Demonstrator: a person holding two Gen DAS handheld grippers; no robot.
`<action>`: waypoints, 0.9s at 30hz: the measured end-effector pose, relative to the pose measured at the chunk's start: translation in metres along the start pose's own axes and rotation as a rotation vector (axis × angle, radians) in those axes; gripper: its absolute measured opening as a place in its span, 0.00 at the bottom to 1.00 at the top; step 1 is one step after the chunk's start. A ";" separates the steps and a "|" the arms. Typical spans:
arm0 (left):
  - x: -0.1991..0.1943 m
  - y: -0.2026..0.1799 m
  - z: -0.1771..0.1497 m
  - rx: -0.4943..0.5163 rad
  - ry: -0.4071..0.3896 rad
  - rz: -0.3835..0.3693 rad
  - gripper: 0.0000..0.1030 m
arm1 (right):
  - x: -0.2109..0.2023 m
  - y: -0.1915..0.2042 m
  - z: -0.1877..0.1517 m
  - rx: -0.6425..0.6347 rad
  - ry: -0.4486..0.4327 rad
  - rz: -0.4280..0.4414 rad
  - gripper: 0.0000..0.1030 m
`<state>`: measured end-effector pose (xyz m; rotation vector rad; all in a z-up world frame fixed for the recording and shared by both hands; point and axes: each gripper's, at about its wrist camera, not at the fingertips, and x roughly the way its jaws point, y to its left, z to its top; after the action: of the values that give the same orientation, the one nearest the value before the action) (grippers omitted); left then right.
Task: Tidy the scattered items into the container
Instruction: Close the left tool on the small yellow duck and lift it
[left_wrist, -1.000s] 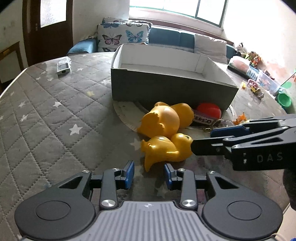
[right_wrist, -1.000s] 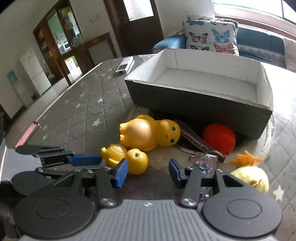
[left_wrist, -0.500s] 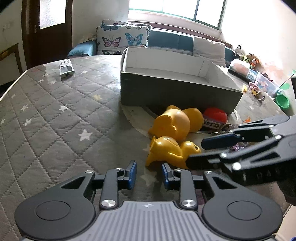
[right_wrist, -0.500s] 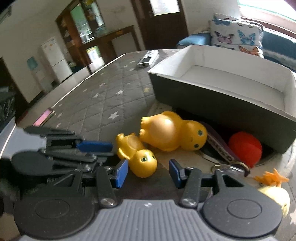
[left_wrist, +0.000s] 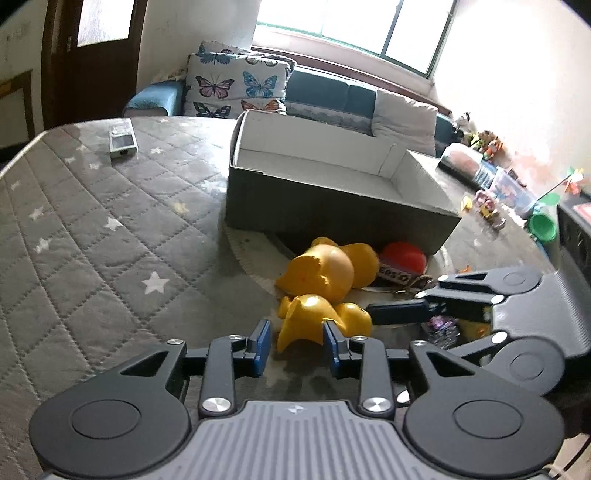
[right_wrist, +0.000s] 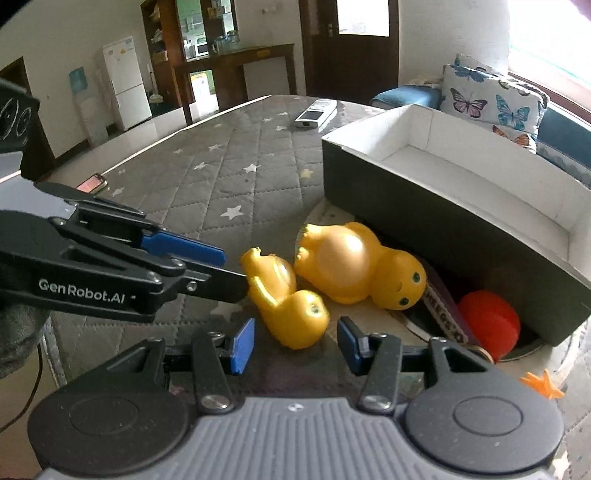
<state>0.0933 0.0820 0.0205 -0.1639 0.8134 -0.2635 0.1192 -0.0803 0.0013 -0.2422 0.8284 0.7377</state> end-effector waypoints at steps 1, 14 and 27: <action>0.001 0.001 0.000 -0.011 -0.001 -0.008 0.34 | 0.001 0.001 0.000 -0.004 0.000 -0.003 0.49; 0.010 -0.001 0.003 -0.022 0.022 -0.017 0.35 | 0.013 0.005 0.002 -0.026 -0.014 -0.038 0.47; 0.019 0.003 0.004 -0.029 0.039 -0.059 0.35 | 0.010 0.006 -0.004 -0.037 -0.029 -0.056 0.38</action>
<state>0.1094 0.0797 0.0097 -0.2113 0.8518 -0.3116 0.1177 -0.0729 -0.0081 -0.2863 0.7780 0.7036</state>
